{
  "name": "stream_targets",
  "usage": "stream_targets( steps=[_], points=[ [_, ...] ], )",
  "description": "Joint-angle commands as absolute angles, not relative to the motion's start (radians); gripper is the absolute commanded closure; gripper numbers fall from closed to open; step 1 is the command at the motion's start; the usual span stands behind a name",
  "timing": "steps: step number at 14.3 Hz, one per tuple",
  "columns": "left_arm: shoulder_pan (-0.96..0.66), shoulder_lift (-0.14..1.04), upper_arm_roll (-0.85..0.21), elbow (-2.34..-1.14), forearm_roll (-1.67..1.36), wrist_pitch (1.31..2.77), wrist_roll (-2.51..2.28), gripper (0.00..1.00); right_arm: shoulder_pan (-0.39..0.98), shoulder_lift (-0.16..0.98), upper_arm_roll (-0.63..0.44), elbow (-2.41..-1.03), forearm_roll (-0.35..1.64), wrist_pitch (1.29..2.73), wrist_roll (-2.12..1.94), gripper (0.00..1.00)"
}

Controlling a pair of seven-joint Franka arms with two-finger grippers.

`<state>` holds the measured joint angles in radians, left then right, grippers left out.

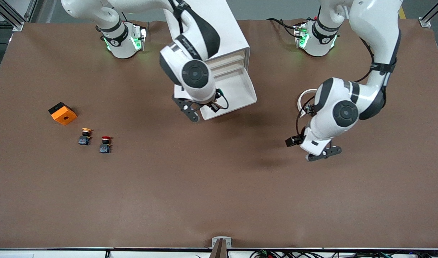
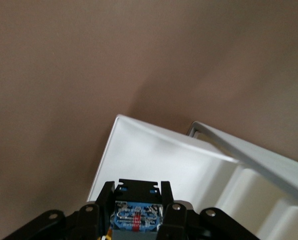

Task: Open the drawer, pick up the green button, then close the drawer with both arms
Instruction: 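Push the drawer shut with the left gripper while the right gripper carries the button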

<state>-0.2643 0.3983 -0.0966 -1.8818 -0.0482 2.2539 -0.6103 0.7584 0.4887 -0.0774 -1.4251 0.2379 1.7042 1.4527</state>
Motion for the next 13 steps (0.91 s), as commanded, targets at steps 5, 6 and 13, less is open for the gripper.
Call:
stream_targets(
  steps=[5,6,13],
  points=[
    [-0.356,0.383,-0.193,-2.042,-0.043,2.421,-0.856,0.00,0.455,0.321,-0.071,-1.448,0.233,1.453,0.752,0.73],
    [-0.391,0.383,-0.193,-2.054,-0.043,2.421,-0.897,0.00,0.407,0.313,-0.071,-1.450,0.212,1.444,0.641,0.73],
    [-0.521,0.382,-0.198,-2.118,-0.040,2.421,-1.011,0.00,0.255,0.324,-0.071,-1.600,0.077,1.641,0.232,0.73]
  ],
)
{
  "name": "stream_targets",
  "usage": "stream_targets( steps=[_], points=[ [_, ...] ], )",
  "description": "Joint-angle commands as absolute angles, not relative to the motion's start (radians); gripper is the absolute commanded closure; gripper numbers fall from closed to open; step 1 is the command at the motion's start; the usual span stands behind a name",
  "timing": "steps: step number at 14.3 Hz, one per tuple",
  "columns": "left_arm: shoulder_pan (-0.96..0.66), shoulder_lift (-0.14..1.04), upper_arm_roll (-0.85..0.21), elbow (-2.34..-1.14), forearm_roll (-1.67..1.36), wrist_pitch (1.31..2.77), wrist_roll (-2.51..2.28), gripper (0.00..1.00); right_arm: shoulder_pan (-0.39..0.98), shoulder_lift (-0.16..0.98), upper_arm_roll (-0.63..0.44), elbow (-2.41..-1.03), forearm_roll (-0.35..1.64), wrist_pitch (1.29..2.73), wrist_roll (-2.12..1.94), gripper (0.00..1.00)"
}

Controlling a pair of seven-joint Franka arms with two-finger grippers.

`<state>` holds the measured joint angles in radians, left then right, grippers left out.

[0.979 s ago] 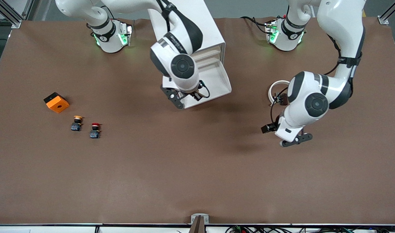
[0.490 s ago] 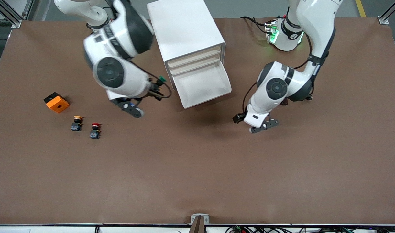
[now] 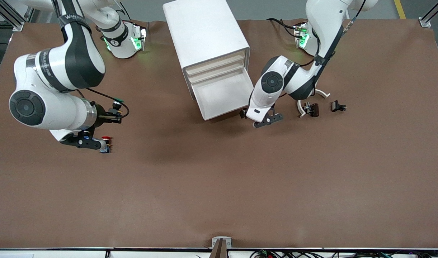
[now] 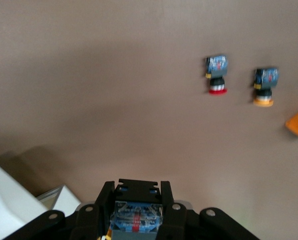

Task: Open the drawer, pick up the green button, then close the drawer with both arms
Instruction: 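Push the drawer shut with the left gripper while the right gripper carries the button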

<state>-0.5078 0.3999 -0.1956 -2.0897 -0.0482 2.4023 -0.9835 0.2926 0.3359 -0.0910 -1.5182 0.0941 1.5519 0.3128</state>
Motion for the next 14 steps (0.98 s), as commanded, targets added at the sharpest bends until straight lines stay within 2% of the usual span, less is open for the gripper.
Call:
stream_targets(
  steps=[1,3,6,14],
  points=[
    [-0.523,0.382,-0.207,-2.120,-0.040,2.421,-1.026,0.00,0.238,0.324,-0.071,-1.652,0.077,1.720,0.201,0.73],
    [-0.522,0.383,-0.233,-2.120,-0.043,2.419,-1.042,0.00,0.227,0.327,-0.071,-1.748,0.075,1.878,0.131,0.73],
    [-0.522,0.396,-0.282,-2.120,-0.043,2.419,-1.095,0.00,0.213,0.386,-0.071,-1.807,0.075,2.040,0.055,0.73],
    [-0.525,0.423,-0.440,-2.135,-0.043,2.408,-1.268,0.00,0.210,0.560,-0.071,-1.827,0.074,2.242,0.018,0.73]
  ],
)
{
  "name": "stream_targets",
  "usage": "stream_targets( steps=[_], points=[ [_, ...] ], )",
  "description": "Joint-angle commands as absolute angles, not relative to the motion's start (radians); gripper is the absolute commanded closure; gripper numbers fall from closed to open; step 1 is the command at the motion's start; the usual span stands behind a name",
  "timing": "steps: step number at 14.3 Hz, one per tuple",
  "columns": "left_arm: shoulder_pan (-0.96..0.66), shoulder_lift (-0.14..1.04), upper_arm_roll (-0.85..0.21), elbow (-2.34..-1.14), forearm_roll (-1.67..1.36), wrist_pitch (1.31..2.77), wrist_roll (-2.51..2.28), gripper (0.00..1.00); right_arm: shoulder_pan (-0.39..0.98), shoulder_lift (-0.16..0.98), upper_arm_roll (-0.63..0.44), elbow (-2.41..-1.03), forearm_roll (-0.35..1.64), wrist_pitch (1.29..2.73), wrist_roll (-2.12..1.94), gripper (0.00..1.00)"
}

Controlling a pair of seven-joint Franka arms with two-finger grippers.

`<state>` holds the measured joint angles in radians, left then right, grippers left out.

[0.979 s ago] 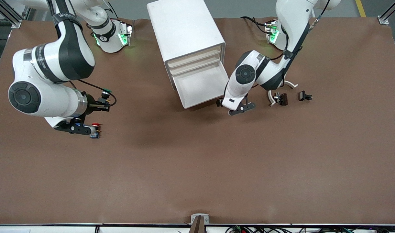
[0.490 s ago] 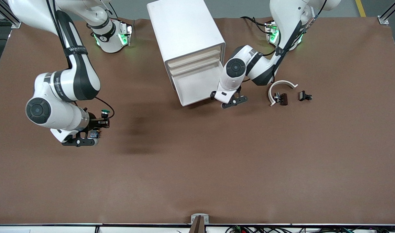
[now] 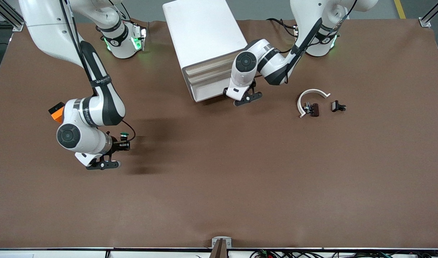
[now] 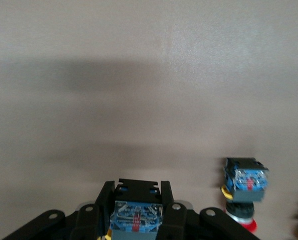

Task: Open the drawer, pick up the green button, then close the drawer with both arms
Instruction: 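Push the drawer shut with the left gripper while the right gripper carries the button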

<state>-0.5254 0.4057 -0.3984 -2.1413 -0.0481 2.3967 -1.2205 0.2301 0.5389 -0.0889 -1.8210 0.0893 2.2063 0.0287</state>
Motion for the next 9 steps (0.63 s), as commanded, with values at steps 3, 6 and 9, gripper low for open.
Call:
stream_targets(
  steps=[3,6,9],
  points=[
    [-0.526,0.442,-0.475,-2.135,-0.043,2.408,-1.304,0.00,0.206,0.595,-0.072,-1.828,0.071,2.269,-0.029,0.73],
    [-0.523,0.445,-0.482,-2.135,-0.043,2.408,-1.309,0.00,0.201,0.609,-0.072,-1.828,0.071,2.275,-0.031,0.73],
    [-0.503,0.436,-0.476,-2.122,-0.040,2.408,-1.305,0.00,0.199,0.612,-0.072,-1.827,0.071,2.276,-0.031,0.66]
  ],
)
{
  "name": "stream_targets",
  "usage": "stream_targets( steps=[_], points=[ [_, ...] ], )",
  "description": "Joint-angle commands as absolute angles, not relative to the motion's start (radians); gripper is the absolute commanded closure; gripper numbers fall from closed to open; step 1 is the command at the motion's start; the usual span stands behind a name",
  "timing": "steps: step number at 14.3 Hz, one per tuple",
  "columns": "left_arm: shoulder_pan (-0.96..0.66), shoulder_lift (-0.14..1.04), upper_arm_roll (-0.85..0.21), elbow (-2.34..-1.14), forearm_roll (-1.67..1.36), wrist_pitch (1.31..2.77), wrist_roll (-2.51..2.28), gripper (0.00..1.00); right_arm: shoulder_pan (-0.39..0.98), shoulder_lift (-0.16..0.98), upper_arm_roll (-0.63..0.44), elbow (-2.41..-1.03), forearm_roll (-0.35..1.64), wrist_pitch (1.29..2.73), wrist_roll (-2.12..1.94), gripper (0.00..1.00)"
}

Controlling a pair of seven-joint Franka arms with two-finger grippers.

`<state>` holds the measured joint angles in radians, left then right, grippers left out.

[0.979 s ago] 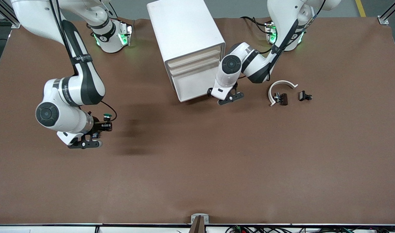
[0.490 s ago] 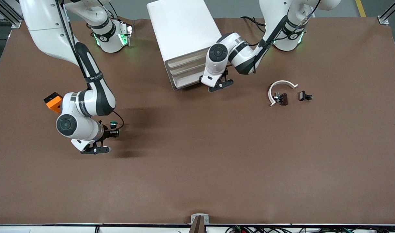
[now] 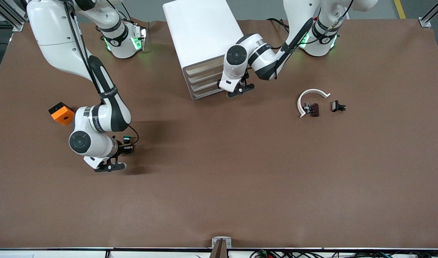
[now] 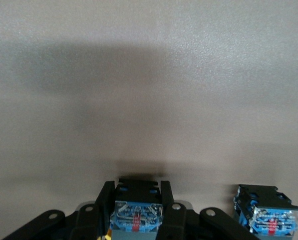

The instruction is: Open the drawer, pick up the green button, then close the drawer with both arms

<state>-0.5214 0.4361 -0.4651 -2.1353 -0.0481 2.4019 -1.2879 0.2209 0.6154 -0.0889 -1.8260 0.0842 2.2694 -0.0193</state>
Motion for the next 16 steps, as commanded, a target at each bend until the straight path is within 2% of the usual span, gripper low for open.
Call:
stream_targets(
  steps=[1,2,4,5,9,16],
  points=[
    [-0.483,0.428,-0.471,-2.118,-0.037,2.407,-1.304,0.00,0.198,0.612,-0.072,-1.827,0.071,2.276,-0.031,0.57],
    [-0.448,0.417,-0.471,-2.109,-0.032,2.399,-1.304,0.00,0.198,0.612,-0.072,-1.827,0.071,2.276,-0.029,0.35],
    [-0.373,0.387,-0.468,-2.085,-0.031,2.369,-1.299,0.00,0.193,0.611,-0.072,-1.827,0.071,2.275,-0.029,0.03],
    [-0.329,0.377,-0.469,-2.065,-0.031,2.341,-1.299,0.00,0.192,0.611,-0.072,-1.827,0.071,2.272,-0.029,0.00],
    [-0.171,0.348,-0.471,-1.987,0.032,2.266,-1.295,0.00,0.193,0.575,-0.071,-1.825,0.072,2.241,-0.023,0.00],
    [0.072,0.315,-0.472,-1.959,0.138,2.255,-1.064,0.00,0.172,0.394,-0.072,-1.824,0.072,2.102,-0.017,0.00]
  ],
)
